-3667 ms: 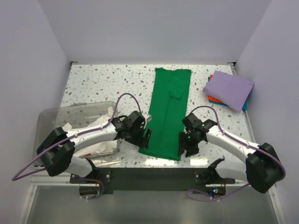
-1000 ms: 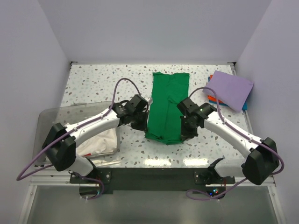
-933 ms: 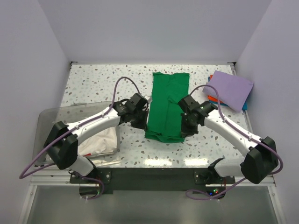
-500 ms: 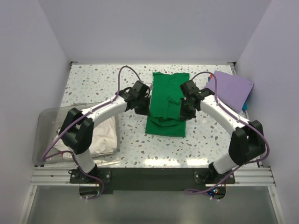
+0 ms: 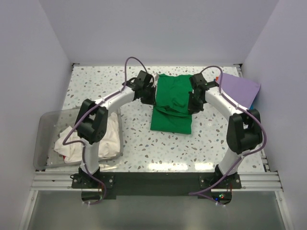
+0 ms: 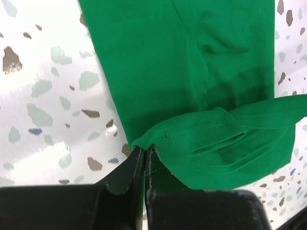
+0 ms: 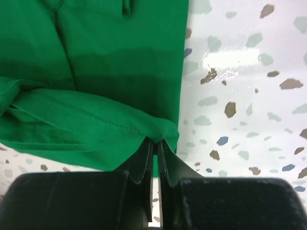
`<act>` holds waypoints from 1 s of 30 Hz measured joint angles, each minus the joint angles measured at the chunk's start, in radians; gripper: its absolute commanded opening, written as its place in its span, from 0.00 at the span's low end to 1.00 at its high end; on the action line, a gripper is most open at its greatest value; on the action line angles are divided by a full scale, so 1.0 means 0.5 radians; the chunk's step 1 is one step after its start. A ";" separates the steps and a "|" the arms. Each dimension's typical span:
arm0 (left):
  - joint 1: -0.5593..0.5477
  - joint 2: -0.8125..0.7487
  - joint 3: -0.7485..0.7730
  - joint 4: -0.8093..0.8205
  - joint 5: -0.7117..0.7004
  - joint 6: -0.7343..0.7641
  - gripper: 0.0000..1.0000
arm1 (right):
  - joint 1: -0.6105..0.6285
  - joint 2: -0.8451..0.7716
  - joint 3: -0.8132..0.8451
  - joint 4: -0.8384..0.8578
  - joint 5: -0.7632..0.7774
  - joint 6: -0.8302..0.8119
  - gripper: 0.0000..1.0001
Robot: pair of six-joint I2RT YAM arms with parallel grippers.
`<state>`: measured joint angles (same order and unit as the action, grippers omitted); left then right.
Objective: Fold and stack the t-shirts
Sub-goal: Fold the tshirt
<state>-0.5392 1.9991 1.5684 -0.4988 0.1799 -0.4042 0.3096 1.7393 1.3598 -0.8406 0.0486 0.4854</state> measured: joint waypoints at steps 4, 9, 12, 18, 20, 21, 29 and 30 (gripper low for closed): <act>0.013 0.123 0.107 0.027 0.027 0.057 0.00 | -0.053 0.098 0.050 0.021 0.006 -0.048 0.00; 0.043 0.210 0.170 0.040 0.050 0.108 0.00 | -0.088 0.230 0.108 0.053 0.006 -0.094 0.00; 0.067 0.228 0.182 0.047 0.069 0.121 0.00 | -0.100 0.310 0.146 0.070 0.005 -0.121 0.00; 0.092 0.291 0.268 0.079 0.124 0.169 0.23 | -0.134 0.436 0.277 0.069 0.004 -0.159 0.00; 0.093 0.331 0.319 0.093 0.138 0.180 0.53 | -0.150 0.472 0.339 0.068 0.002 -0.170 0.15; 0.095 0.358 0.349 0.105 0.144 0.196 0.63 | -0.159 0.491 0.373 0.065 0.001 -0.173 0.27; 0.103 0.352 0.333 0.166 0.101 0.203 0.88 | -0.220 0.551 0.666 0.031 -0.030 -0.205 0.71; 0.104 0.303 0.256 0.210 0.089 0.203 0.88 | -0.222 0.540 0.669 0.035 -0.037 -0.205 0.71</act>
<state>-0.4873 2.1506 1.6962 -0.3939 0.2241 -0.3027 0.1986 2.0094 1.6943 -0.8230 0.0303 0.3828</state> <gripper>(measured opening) 0.882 0.706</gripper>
